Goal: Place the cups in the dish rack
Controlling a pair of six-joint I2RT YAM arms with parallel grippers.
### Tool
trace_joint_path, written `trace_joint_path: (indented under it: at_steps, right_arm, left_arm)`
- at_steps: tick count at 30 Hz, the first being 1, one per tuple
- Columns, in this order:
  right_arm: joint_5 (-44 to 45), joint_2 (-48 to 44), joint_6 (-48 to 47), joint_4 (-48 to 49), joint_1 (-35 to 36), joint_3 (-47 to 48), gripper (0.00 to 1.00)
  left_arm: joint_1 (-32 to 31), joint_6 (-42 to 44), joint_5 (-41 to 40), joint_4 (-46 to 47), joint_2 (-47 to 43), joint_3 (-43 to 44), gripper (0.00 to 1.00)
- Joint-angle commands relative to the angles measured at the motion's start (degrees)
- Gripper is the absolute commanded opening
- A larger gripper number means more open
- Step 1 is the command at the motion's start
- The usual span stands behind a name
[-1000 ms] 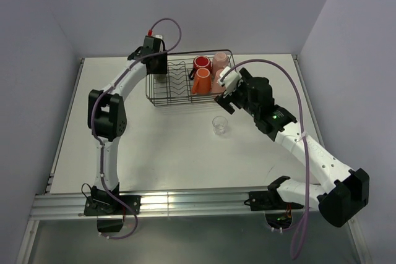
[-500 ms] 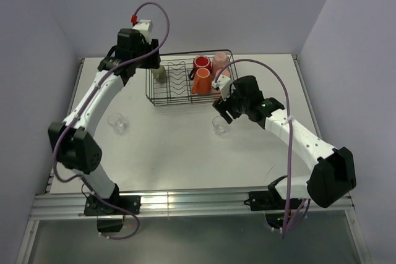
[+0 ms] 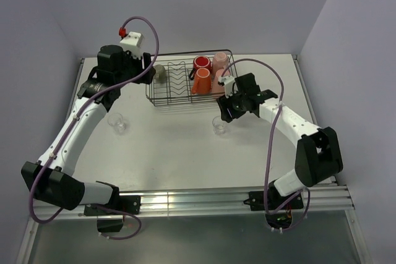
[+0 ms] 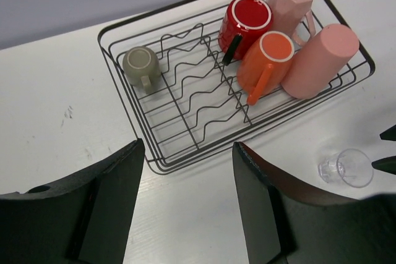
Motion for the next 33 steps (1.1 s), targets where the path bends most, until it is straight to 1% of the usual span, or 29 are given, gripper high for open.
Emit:
trace_joint_path:
  at_steps: [1, 4, 9, 11, 13, 14, 16, 18, 20, 21, 22, 23, 27, 28, 29, 31, 32, 33]
  right_arm:
    - [-1.10, 1.73, 2.76, 0.62, 0.10, -0.05, 0.62]
    - [-0.75, 3.40, 2.76, 2.11, 0.10, -0.76, 0.62]
    - [3.20, 6.74, 2.32, 5.10, 0.10, -1.64, 0.61]
    - [3.29, 7.36, 2.32, 5.90, 0.01, -2.16, 0.56]
    - [2.94, 7.88, 2.24, 6.25, 0.19, -2.34, 0.48]
    - [2.86, 7.71, 2.15, 6.34, 0.10, -2.43, 0.41]
    - [2.42, 6.75, 1.80, 7.56, 0.19, -3.48, 0.32]
    - [2.42, 5.17, 1.80, 8.53, 0.28, -4.45, 0.28]
    - [2.94, 4.55, 1.45, 9.41, 0.54, -6.03, 0.19]
    - [3.03, 4.02, 1.27, 9.50, 0.54, -6.38, 0.14]
    - [3.29, 3.50, 1.01, 9.59, 0.45, -6.82, 0.03]
    - [3.47, 2.97, 0.83, 9.59, 0.45, -7.00, 0.00]
    - [3.73, -4.40, -1.97, 9.85, 0.45, -6.47, 0.00]
    - [3.65, -6.42, -2.59, 11.16, 0.37, -6.30, 0.00]
    - [4.08, -10.36, -3.21, 12.22, 0.45, -6.30, 0.00]
    - [4.79, -14.07, -5.58, 15.28, 0.28, -6.30, 0.00]
    - [5.57, -17.57, -6.28, 16.52, 0.36, -6.38, 0.00]
    - [6.01, -19.17, -8.55, 17.66, 0.37, -6.47, 0.00]
  left_arm:
    - [0.20, -0.37, 1.59, 2.04, -0.40, -0.99, 0.66]
    - [0.20, -1.16, 1.42, 2.12, 0.22, -1.16, 0.66]
    - [0.20, -1.86, 0.89, 2.13, 1.01, -1.17, 0.66]
    - [0.20, -1.60, 0.80, 2.12, 1.01, -1.25, 0.65]
    - [0.20, -1.51, 0.46, 2.04, 1.01, -1.52, 0.65]
    - [0.20, -1.34, 0.45, 1.95, 0.92, -1.61, 0.65]
    - [0.20, -1.60, 0.10, 1.86, 1.01, -2.31, 0.65]
    - [0.20, -2.04, 0.36, 1.77, 1.10, -2.75, 0.65]
    - [0.20, -2.74, 1.07, 1.34, 1.19, -3.36, 0.65]
    - [0.29, -2.74, 1.33, 1.25, 1.19, -3.63, 0.65]
    - [0.29, -3.00, 1.51, 1.16, 1.10, -3.89, 0.64]
    - [0.20, -3.01, 1.77, 0.98, 1.01, -3.89, 0.64]
    - [0.29, -2.74, 3.70, 0.02, 0.75, -3.19, 0.66]
    - [0.29, -2.31, 4.66, -0.25, 0.83, -2.93, 0.67]
    - [0.29, -1.87, 5.98, -0.77, 1.18, -2.66, 0.70]
    - [0.29, -1.86, 10.89, -2.88, 1.62, -1.35, 0.72]
    - [0.38, -2.04, 12.91, -3.41, 1.97, -1.08, 0.73]
    - [0.38, -2.30, 17.46, -4.02, 2.06, -0.56, 0.74]
